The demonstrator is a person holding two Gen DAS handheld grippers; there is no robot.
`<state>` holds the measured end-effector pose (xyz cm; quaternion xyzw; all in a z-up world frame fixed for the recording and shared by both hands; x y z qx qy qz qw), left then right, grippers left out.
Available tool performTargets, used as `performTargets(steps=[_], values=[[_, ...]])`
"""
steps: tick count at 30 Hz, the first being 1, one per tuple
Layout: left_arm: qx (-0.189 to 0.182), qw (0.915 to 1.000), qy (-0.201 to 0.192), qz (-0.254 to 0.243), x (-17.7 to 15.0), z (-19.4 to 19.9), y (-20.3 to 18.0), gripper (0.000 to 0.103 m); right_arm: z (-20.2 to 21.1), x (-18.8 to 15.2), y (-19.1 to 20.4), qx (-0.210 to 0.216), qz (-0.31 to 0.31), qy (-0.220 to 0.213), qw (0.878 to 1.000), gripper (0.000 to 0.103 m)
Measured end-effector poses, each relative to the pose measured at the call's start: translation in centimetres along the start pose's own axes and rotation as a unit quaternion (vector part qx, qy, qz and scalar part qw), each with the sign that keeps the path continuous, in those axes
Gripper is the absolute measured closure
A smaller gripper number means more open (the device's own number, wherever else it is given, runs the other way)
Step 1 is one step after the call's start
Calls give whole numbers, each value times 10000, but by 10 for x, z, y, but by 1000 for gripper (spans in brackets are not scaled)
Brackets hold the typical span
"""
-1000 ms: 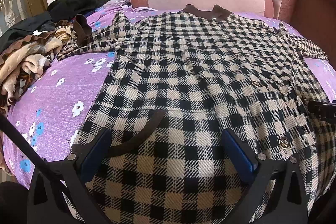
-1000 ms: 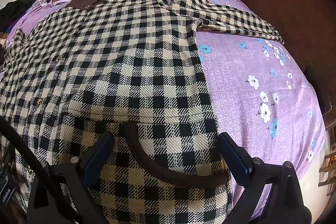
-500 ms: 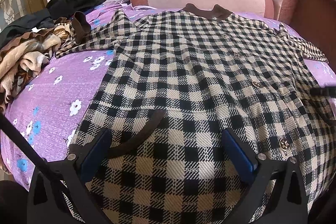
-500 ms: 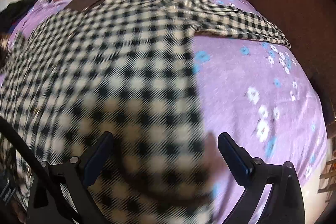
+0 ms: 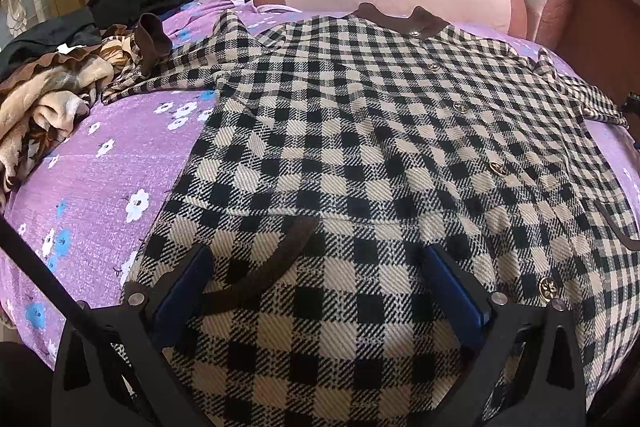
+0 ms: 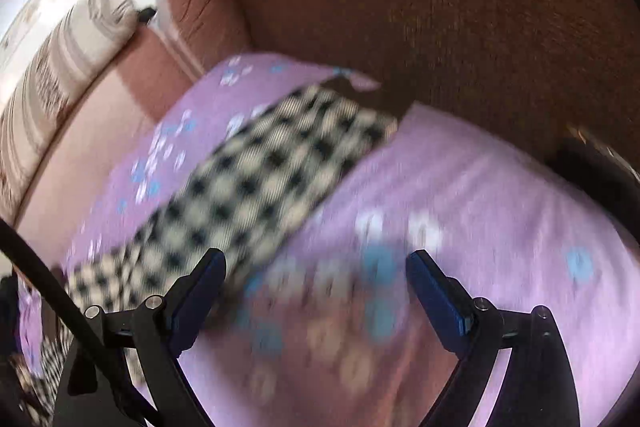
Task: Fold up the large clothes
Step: 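Grasp the checked shirt's sleeve cuff with the right gripper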
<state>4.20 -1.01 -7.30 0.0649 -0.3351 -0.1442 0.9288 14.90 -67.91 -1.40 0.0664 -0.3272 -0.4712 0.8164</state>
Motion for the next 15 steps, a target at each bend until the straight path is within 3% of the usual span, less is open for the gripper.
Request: performTargets(steps=[6,7,9,10,11,12,15], values=[[44,10000,84,24,3,-4,2,0,-34,32,27,-68,303,-206,9993,12],[52,9999,86,27,4,-5,2,0,-38,36,31,-43,278,-226,9993,22],[67,9999,80,56,4,-6,3,0,-43,44,33,4,143,-232,9996,56],[75,9999,73,76,5,-6,3,0,-45,47,33,80,-48,-157,9998,89],[81,9999,64,94,5,-7,4,0,-48,48,33,300,-253,25,9992,96],[86,9999,52,104,6,-7,4,0,-46,47,34,442,-386,100,9982,96],[71,9999,-12,103,6,-7,5,0,-23,50,53,493,-208,-170,9984,96]])
Point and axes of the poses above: each gripper's, at about its wrist camera, not at the fingertips, and z roughly against the way its jaws point, y to its left, x to its top, the point moved 10 cm from there along -z, roughly the way its jaws point, and after that the axes turned 14 degrees about -z, right-handed, at the moved point
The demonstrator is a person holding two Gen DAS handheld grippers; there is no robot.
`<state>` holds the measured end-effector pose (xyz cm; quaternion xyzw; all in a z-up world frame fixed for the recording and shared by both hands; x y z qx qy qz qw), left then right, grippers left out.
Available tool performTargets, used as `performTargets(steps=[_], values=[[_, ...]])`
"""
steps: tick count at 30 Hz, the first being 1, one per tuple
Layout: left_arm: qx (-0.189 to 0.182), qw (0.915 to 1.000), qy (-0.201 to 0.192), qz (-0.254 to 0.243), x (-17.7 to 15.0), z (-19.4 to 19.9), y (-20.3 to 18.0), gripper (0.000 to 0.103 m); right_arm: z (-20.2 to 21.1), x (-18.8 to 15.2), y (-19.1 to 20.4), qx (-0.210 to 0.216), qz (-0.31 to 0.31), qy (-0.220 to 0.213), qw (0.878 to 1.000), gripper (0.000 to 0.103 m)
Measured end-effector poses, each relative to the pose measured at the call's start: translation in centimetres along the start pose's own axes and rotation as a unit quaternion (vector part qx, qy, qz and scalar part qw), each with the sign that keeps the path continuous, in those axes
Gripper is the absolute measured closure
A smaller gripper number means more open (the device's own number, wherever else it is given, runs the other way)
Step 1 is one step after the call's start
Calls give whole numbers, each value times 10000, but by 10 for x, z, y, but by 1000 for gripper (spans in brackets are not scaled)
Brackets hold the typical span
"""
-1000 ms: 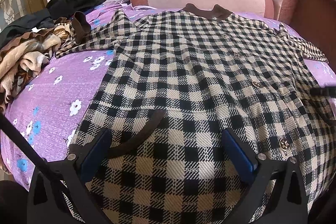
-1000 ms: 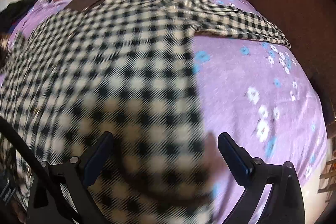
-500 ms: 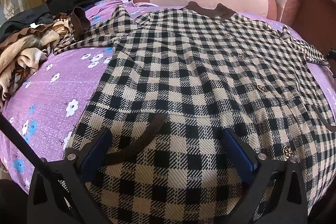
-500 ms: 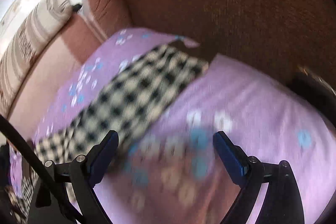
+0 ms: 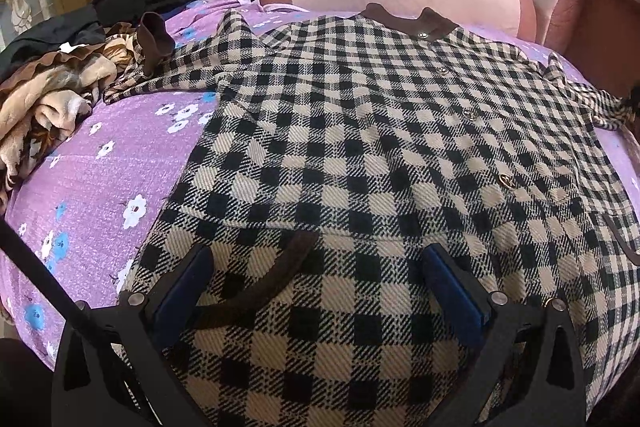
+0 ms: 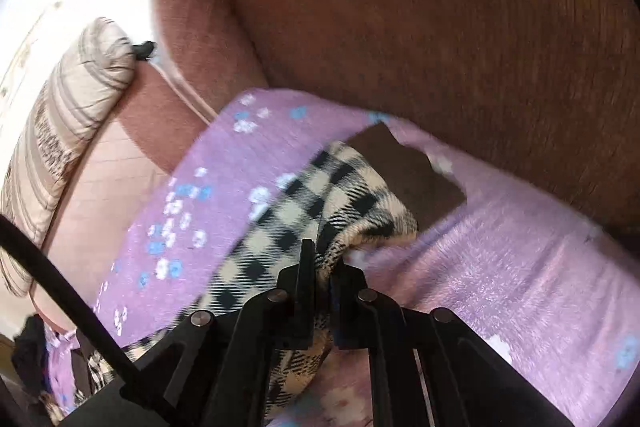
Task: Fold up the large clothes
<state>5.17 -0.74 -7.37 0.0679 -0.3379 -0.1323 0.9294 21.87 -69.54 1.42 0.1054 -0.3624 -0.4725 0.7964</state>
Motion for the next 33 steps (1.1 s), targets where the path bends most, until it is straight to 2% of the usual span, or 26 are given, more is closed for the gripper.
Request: performTargets(steps=[2,4,7,9,10,11,14,16,18,19,21,22,23,27,29,32,33], values=[[-14,10000,-34,-7,0,1,0,0,16,-6,24,75,294,-117,9995,97],[-35,10000,-45,-9,-1,2,1,0,37,-24,64,353,732,-157,9966,97],[-76,10000,-38,-8,-4,6,3,0,65,-85,139,998,1524,129,9832,97],[-126,9999,-30,20,-6,9,6,0,78,-148,191,1439,2121,544,9651,97],[-144,9999,-30,50,-6,11,8,0,84,-182,214,1632,2416,778,9534,97],[-139,9998,-44,98,-7,14,12,0,90,-232,241,1857,2814,1103,9350,97],[-113,9991,-176,359,-3,25,27,0,98,-346,279,2233,3592,1998,8839,96],[-123,9979,-308,564,2,34,40,0,103,-430,282,2376,4073,2856,8343,96],[-104,9964,-447,708,8,43,51,0,104,-479,272,2308,4328,3390,8028,93],[-114,9957,-513,761,13,47,56,0,107,-494,265,2211,4418,3541,7941,86],[-178,9940,-658,856,24,52,63,0,109,-491,259,2180,4396,3504,7978,74],[-238,9934,-699,881,31,52,63,0,111,-480,253,2127,4316,3448,8060,66],[-340,9930,-713,882,38,51,63,0,113,-462,245,2001,4237,3306,8192,62],[-787,9921,-724,654,84,26,48,0,139,-406,210,1688,4048,2865,8518,54],[-959,9920,-602,564,107,1,37,0,149,-379,192,1664,3839,2652,8687,47],[-1015,9935,-186,477,129,-33,17,1,155,-347,171,1697,3599,2261,8891,44],[-1135,9923,-155,465,137,-38,6,1,154,-340,168,1663,3562,2159,8938,44]])
Point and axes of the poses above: each gripper's, at about its wrist camera, not at the fingertips, and z roughly against the way its jaws point, y to its left, x to its top, the point moved 10 cm from there along -z, roughly the way its jaws point, and after that the axes turned 14 degrees about -z, right-handed, at the moved point
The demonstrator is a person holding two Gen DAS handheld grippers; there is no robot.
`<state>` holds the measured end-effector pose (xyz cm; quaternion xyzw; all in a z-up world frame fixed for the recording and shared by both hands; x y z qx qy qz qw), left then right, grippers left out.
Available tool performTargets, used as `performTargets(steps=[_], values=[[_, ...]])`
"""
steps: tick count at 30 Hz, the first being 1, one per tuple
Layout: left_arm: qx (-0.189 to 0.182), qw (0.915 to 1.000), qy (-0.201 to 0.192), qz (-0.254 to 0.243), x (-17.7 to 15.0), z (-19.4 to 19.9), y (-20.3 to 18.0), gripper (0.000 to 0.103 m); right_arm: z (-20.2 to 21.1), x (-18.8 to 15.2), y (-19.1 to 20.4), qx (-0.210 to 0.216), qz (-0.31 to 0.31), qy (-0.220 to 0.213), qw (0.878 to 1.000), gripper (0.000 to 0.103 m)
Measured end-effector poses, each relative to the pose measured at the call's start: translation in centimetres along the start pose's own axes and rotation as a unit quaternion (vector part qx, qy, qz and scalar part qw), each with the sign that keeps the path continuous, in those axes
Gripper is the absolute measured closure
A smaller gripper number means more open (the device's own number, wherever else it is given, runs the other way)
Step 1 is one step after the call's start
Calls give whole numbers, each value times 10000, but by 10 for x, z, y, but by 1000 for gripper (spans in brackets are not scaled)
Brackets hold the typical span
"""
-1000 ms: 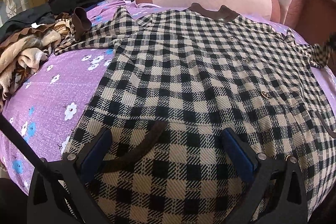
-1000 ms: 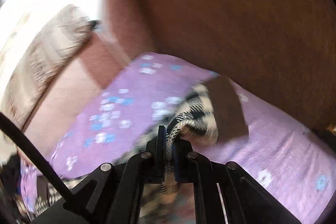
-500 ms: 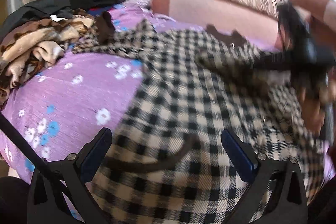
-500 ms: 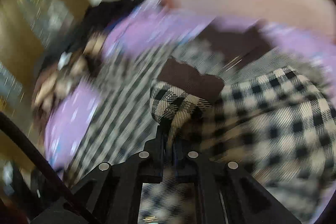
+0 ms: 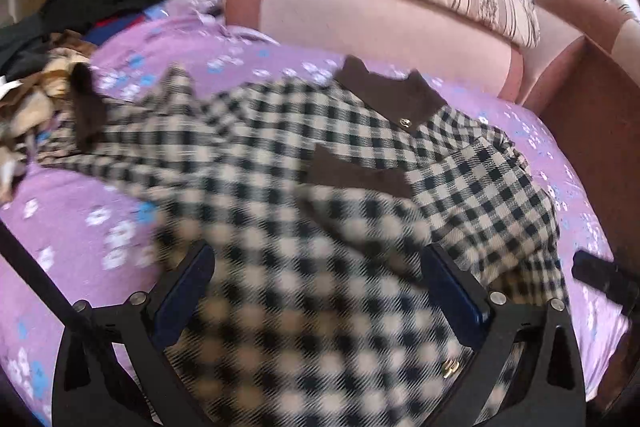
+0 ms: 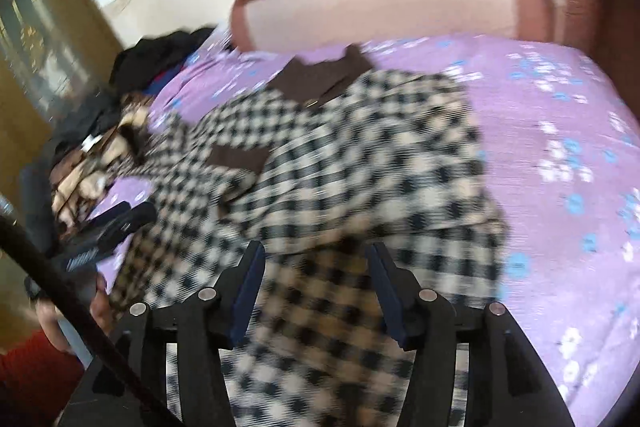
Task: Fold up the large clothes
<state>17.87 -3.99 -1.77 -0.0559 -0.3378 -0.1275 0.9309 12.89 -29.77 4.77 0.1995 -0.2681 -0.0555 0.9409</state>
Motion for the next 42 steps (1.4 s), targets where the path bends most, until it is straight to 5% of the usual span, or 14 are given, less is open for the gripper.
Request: performTargets(steps=[5,6,7,8,9,11,15,21,24,29,37,39,41,42], values=[[313,9972,170,-654,19,-37,-42,1,-9,8,-40,-484,-80,-45,9988,44],[479,9954,317,-768,18,-48,-45,16,-10,9,-46,-537,-121,-48,9985,44],[577,9937,467,-833,16,-57,-44,67,-14,11,-51,-577,-199,-43,9981,44],[633,9921,693,-835,11,-65,-40,91,-15,15,-57,-590,-314,-38,9978,44],[529,9933,791,-649,7,-67,-34,95,-15,18,-61,-610,-374,-67,9974,44],[343,9980,503,-167,2,-50,-12,95,-10,23,-67,-700,-402,-187,9966,44],[1009,9945,142,235,-27,-7,54,94,-1,27,-73,-817,-365,-346,9954,44],[775,9880,206,1322,-77,21,107,50,-4,27,-73,-887,-381,-304,9949,44],[693,9816,55,1777,-81,31,122,44,-3,27,-70,-929,-330,-369,9944,44],[374,9877,-48,1517,-65,23,110,28,-6,22,-63,-972,-130,-385,9944,41],[44,9924,-80,1228,-37,13,97,27,-28,60,-50,-1150,125,-840,9897,23],[125,9943,148,1044,-37,0,96,28,-51,71,-51,-1105,-4,-650,9917,23],[87,9949,370,937,-41,-11,93,66,-76,76,-54,-1133,-106,-406,9927,23],[121,9944,563,886,-44,-18,92,96,-87,76,-54,-1117,-99,-303,9932,26]])
Point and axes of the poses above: each gripper's, at about its wrist camera, not at the fingertips, and z roughly against the way its jaws point, y to its left, x to its top, the point moved 10 cm from there along -z, roughly the way its jaws point, and after that the axes turned 14 degrees about -z, right-handed, at the moved point
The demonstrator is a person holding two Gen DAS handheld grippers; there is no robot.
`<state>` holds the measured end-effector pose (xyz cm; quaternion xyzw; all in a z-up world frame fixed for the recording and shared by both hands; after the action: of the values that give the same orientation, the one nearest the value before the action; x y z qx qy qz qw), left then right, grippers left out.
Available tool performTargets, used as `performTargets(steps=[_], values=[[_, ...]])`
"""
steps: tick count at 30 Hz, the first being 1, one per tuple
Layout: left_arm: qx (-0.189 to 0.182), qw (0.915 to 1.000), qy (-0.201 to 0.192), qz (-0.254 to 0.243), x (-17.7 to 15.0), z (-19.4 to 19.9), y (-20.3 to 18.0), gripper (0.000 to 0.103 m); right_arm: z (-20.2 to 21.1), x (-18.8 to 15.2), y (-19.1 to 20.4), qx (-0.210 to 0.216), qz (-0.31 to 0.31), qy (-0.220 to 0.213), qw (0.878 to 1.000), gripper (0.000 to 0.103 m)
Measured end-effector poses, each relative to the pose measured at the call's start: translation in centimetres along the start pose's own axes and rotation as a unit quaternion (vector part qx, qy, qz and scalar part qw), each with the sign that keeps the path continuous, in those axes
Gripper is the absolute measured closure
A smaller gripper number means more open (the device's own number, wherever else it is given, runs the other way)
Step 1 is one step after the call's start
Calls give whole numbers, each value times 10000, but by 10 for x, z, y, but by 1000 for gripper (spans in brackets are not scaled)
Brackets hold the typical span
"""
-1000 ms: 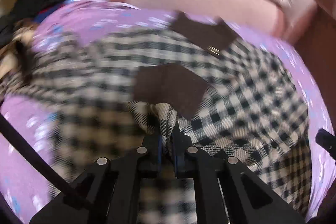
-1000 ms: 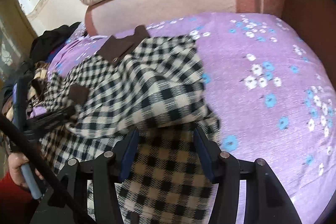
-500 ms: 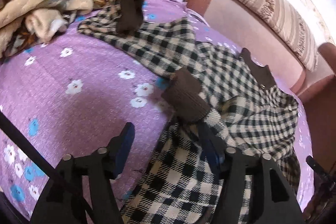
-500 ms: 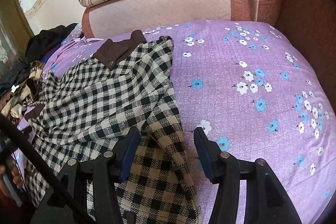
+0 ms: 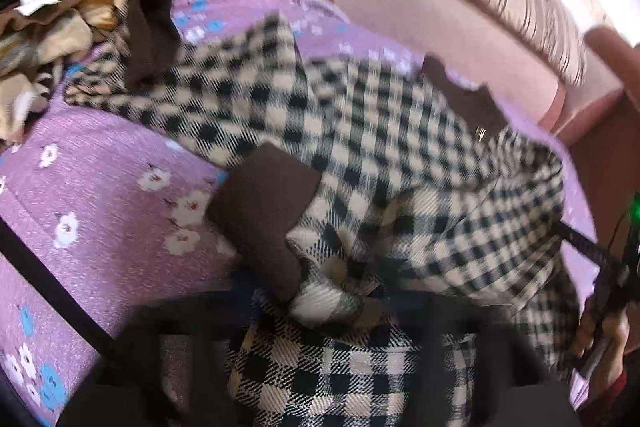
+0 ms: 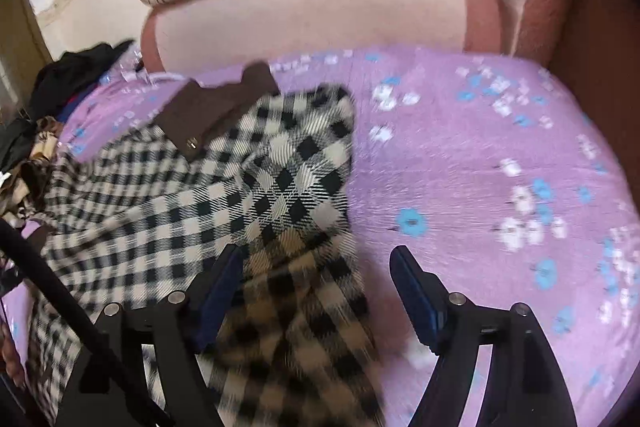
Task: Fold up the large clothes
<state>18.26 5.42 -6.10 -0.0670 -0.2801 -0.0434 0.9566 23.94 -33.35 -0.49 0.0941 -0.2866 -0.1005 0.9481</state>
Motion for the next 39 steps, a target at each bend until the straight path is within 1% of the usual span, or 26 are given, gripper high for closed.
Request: performTargets(steps=[1,2,3,4,6,8,9,10,11,13,14,15,16,17,19,20,22,23,25,29,30,31,32,33,35,39], values=[[35,10000,44,4,0,-2,0,95,-10,-2,4,45,46,117,9999,50],[1,10000,-44,39,5,1,0,95,-17,-5,8,144,70,288,9995,94],[-99,9998,-174,34,12,6,-4,96,-21,-8,9,188,45,439,9989,94],[-267,9991,-327,30,20,12,-9,96,-19,-6,9,267,-59,438,9987,94],[-555,9964,-636,32,38,25,-22,96,-5,7,3,326,-186,231,9990,94],[-819,9932,-826,-66,49,30,-36,96,13,25,-17,133,-408,-102,9990,95],[-821,9933,-801,-123,50,27,-41,95,16,29,-25,62,-509,-169,9985,95],[-677,9950,-706,-198,46,19,-42,94,18,31,-37,-22,-638,-220,9977,95],[-426,9972,-536,-287,38,8,-40,94,18,33,-50,-251,-747,-283,9965,95],[10,9992,-156,-369,18,-14,-29,88,10,28,-74,-743,-808,-246,9937,94],[47,9996,-32,-291,8,-20,-22,83,6,24,-80,-789,-839,-139,9932,94],[-44,9999,-42,-144,0,-20,-15,78,1,19,-88,-844,-879,-21,9925,94],[-242,9995,-190,-32,-3,-13,-9,75,-1,14,-95,-942,-893,54,9915,94],[-293,9994,-170,29,-6,-7,-3,70,-1,12,-99,-1001,-871,59,9911,94],[-396,9990,-209,54,-10,4,5,67,3,10,-106,-1102,-777,12,9909,93],[-374,9990,-243,49,-11,11,10,65,6,9,-109,-1157,-731,-25,9906,89],[82,9993,-376,27,-15,27,25,52,11,6,-113,-1248,-682,-83,9898,82],[265,9983,-512,51,-15,37,36,49,14,5,-115,-1277,-670,-110,9895,80],[369,9972,-629,185,-14,48,52,46,23,0,-116,-1306,-633,-183,9892,78],[386,9950,-659,646,-7,53,86,42,34,-5,-102,-1169,-574,-268,9911,67],[429,9941,-684,718,-1,53,96,38,37,-7,-97,-1149,-519,-296,9916,65],[528,9932,-707,757,5,51,105,31,40,-9,-90,-1144,-436,-339,9919,61],[714,9916,-737,789,13,48,116,30,44,-11,-82,-1145,-305,-404,9921,56],[901,9899,-748,802,19,46,126,29,44,-12,-76,-1143,-229,-433,9922,55],[1244,9869,-754,697,32,40,140,29,45,-17,-64,-1141,-13,-471,9924,52],[1839,9803,-718,-96,68,19,146,27,34,-26,-49,-1219,331,-389,9912,52]])
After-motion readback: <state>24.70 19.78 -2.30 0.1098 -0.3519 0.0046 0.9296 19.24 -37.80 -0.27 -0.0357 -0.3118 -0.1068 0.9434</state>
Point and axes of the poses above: each gripper's, at about its wrist camera, not at the fingertips, and z roughly against the way its jaws point, y to its left, x to its top, the point moved 10 cm from there along -z, roughly the way its jaws point, and after that the axes turned 14 degrees about -z, right-handed, at the moved point
